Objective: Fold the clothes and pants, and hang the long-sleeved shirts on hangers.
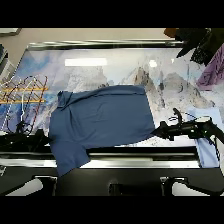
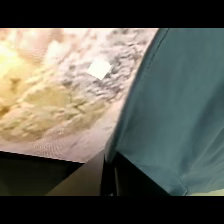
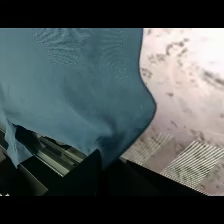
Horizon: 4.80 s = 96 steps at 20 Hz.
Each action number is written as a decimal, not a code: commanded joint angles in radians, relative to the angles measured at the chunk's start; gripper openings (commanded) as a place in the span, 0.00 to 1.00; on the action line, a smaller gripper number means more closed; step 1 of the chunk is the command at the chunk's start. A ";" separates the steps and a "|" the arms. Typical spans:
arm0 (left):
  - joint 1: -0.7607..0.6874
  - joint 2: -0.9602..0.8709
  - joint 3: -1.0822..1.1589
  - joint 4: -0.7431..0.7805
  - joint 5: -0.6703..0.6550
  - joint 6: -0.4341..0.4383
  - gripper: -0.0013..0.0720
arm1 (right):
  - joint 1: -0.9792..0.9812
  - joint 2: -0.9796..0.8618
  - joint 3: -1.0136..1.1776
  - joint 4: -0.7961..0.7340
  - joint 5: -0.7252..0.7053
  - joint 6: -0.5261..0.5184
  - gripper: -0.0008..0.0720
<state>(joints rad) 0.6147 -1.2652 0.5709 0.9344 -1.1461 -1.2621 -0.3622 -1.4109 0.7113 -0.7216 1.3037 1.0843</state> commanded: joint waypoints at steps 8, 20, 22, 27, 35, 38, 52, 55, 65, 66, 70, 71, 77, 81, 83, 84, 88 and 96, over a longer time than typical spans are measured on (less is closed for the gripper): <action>-0.056 0.072 0.072 -0.117 -0.009 0.006 0.03 | 0.076 0.108 0.062 0.134 -0.043 -0.065 0.05; -0.141 0.180 1.114 -0.006 -0.078 -0.286 0.03 | 0.341 0.192 1.061 -0.312 -0.156 0.378 0.04; -0.141 0.212 1.281 0.110 -0.147 -0.385 0.03 | 0.342 0.267 1.172 -0.311 -0.068 0.405 0.04; -0.141 0.381 1.421 0.372 -0.318 -0.594 0.03 | 0.342 0.574 1.241 -0.383 -0.051 0.520 0.05; -0.141 0.424 1.408 0.373 -0.433 -0.579 0.03 | 0.342 0.616 1.241 -0.565 0.017 0.724 0.05; -0.146 0.343 1.360 0.280 -0.456 -0.517 0.03 | 0.342 0.495 1.241 -0.599 0.094 0.791 0.05; -0.487 -0.574 1.235 0.376 0.059 -0.360 0.03 | 0.342 -0.451 1.241 -0.597 -0.095 0.734 0.05; -0.497 -0.700 1.340 0.401 0.087 -0.360 0.03 | 0.342 -0.529 1.241 -0.599 -0.204 0.752 0.05; -0.497 -0.721 1.417 0.455 -0.359 -0.360 0.03 | 0.340 -0.542 1.242 -0.684 0.055 0.771 0.05; -0.497 -0.721 1.416 0.465 -0.393 -0.361 0.03 | 0.340 -0.542 1.242 -0.695 0.096 0.771 0.05; -0.500 -0.722 1.416 0.465 -0.474 -0.361 0.03 | 0.340 -0.543 1.241 -0.714 0.187 0.735 0.05; -0.500 -0.723 1.416 0.465 -0.503 -0.365 0.03 | 0.340 -0.544 1.241 -0.716 0.195 0.734 0.05; -0.500 -0.724 1.378 0.477 -0.581 -0.414 0.03 | 0.340 -0.555 1.239 -0.716 0.211 0.734 0.05; -0.509 -0.724 1.291 0.493 -0.581 -0.415 0.03 | 0.341 -0.584 1.239 -0.712 0.235 0.734 0.05; -0.521 -0.724 1.260 0.512 -0.559 -0.414 0.03 | 0.341 -0.597 1.239 -0.711 0.261 0.734 0.05; -0.528 -0.724 1.250 0.518 -0.544 -0.414 0.03 | 0.341 -0.604 1.239 -0.711 0.276 0.734 0.05; -0.542 -0.724 1.247 0.534 -0.505 -0.415 0.03 | 0.342 -0.631 1.239 -0.704 0.327 0.734 0.05; -0.536 -0.701 1.250 0.604 -0.499 -0.413 0.77 | 0.340 -0.607 1.239 -0.614 0.340 0.674 0.69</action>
<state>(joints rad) 0.0757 -1.9820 1.8194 1.4998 -1.6497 -1.6783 -0.0208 -2.0377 1.9495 -1.3937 1.6356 1.8019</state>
